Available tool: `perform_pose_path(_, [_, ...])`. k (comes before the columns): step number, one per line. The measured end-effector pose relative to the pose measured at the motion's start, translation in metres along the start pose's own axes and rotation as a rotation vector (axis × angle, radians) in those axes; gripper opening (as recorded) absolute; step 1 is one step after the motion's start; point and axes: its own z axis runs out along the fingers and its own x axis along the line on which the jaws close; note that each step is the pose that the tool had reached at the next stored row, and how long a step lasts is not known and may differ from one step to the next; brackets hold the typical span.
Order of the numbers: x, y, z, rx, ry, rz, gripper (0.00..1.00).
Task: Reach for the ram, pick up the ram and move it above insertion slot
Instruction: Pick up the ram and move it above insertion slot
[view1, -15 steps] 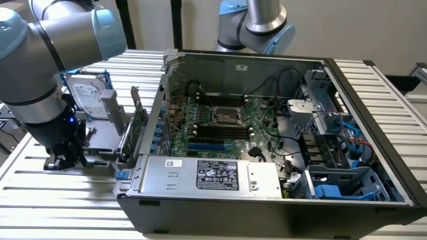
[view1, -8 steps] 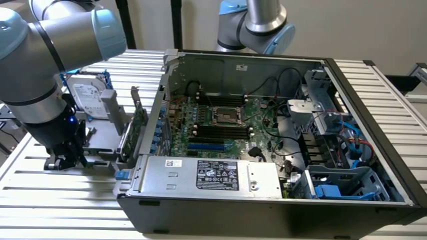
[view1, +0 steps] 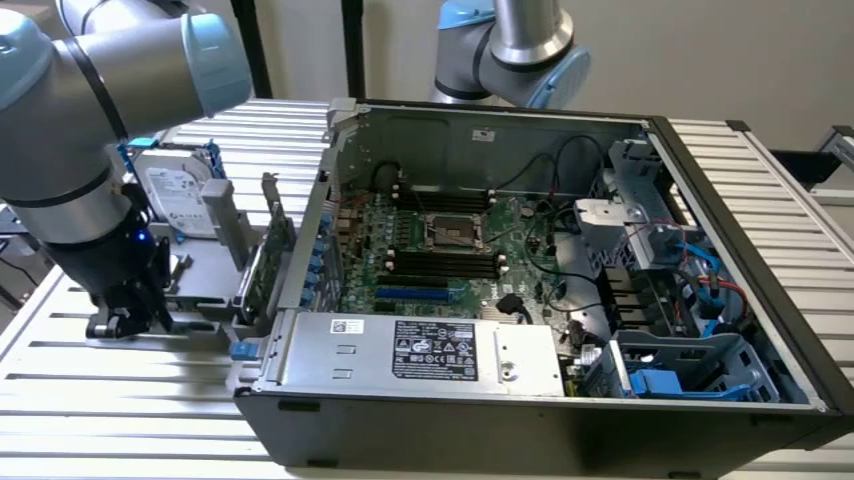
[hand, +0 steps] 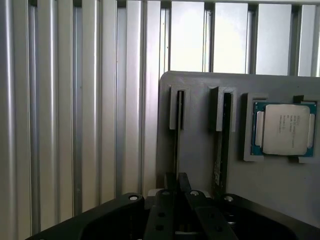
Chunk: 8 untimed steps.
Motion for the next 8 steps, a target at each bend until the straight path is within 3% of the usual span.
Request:
perform_pose_path(5, [0.000,0.0001,-0.0097,-0.0001,0.0001,0.000,0.14])
perform_pose_path(8, [0.000,0.0002,-0.0214,-0.0001,0.0002,0.000,0.14])
